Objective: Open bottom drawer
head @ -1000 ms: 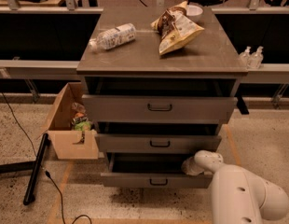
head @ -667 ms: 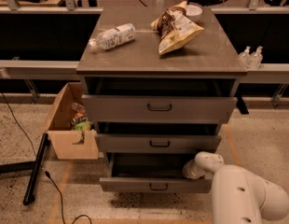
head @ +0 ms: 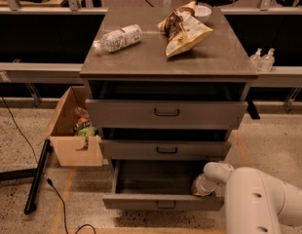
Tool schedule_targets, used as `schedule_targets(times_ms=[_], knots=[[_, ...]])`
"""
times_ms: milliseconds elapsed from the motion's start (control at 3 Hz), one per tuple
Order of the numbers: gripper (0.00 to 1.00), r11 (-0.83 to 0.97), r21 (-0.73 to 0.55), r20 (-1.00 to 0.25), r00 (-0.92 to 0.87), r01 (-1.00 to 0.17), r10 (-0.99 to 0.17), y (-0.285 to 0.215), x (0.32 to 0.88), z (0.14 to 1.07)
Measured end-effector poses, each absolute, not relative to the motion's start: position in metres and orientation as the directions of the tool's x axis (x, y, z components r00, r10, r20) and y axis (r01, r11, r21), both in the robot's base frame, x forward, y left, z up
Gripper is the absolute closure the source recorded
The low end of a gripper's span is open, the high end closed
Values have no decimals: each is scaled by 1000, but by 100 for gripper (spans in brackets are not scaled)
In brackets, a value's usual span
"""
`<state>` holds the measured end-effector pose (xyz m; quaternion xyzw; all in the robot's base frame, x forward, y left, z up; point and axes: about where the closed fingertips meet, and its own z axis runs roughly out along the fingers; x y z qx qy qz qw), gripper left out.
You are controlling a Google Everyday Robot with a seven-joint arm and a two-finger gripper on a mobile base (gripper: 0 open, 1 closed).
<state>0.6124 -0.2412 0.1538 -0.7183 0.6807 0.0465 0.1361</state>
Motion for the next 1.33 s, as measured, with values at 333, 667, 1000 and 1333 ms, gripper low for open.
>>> schedule_targets(times_ms=[333,667,1000,1333], knots=[[100,-12,-37,-294,22,-999,-955,-220,575,149],[100,5,44,-330,-20,-999,-944,-198,545,147],[100,7,79,-337,-33,-997,-941,-189,529,150],[100,5,109,-337,-42,-994,-941,-183,512,153]])
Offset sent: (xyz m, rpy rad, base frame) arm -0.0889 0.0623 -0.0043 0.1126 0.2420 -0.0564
